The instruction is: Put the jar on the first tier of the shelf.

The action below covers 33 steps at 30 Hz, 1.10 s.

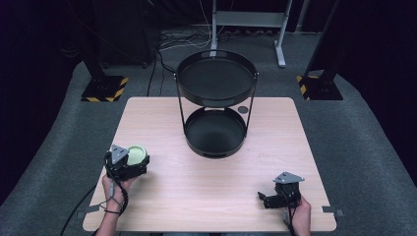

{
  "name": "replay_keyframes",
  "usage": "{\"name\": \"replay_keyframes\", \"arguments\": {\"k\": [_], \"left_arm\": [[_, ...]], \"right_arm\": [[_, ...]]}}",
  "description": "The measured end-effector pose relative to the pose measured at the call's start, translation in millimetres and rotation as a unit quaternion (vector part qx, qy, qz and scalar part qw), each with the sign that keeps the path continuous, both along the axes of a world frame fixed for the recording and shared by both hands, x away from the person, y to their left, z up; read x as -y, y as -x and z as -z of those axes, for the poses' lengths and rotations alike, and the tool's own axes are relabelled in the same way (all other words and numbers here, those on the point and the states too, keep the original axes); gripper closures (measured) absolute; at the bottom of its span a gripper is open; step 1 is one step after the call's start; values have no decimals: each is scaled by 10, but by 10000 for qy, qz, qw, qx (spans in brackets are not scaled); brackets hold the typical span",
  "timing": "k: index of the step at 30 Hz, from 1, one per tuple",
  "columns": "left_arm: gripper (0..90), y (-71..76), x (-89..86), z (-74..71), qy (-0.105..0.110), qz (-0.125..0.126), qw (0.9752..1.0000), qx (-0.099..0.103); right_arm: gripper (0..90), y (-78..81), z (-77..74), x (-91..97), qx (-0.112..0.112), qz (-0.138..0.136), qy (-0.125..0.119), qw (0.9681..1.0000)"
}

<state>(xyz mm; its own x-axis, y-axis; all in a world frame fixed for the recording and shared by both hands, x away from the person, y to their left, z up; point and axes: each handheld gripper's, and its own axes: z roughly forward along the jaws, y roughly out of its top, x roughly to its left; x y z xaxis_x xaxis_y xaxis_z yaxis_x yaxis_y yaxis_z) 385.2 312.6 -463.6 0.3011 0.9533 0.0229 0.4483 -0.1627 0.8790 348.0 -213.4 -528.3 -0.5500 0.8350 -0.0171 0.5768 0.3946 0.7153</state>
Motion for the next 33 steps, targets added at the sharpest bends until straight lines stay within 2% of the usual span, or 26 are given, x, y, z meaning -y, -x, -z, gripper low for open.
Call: {"name": "replay_keyframes", "arguments": {"k": [23, 33], "left_arm": [[113, -111, 232, -73, 15, 258, 9996, 55], [114, -153, 312, -123, -47, 364, 9993, 82]], "right_arm": [[1, 0, 0, 0, -6, -13, -4, 10000], [1, -4, 1, 3, -22, -21, -15, 10000]]}}
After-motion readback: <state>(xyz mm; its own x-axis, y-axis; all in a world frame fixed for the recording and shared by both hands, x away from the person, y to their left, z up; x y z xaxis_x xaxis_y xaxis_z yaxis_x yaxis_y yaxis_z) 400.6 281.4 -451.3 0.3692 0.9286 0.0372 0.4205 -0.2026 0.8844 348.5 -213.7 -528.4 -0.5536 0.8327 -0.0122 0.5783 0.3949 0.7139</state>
